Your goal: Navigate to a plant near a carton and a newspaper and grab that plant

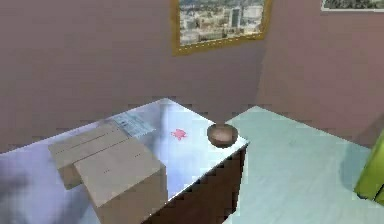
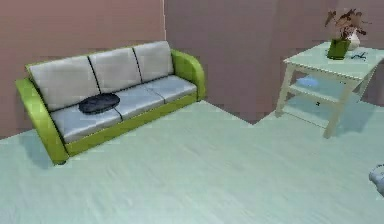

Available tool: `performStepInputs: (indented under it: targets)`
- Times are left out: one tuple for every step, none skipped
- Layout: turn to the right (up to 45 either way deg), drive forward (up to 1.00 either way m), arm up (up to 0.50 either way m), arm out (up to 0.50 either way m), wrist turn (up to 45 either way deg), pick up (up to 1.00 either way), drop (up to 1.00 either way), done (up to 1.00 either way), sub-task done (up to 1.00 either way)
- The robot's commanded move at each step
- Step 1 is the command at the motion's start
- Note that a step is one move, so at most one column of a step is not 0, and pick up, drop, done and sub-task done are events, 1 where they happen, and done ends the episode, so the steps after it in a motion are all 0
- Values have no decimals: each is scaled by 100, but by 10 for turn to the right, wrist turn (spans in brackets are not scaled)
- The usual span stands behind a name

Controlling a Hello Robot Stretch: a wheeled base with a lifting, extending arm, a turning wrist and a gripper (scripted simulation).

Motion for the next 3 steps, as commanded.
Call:
performStepInputs:
  targets:
    - [450, 0, 0, 0, 0, 0, 0, 0, 0]
    - [0, 30, 0, 0, 0, 0, 0, 0, 0]
    - [-450, 0, 0, 0, 0, 0, 0, 0, 0]
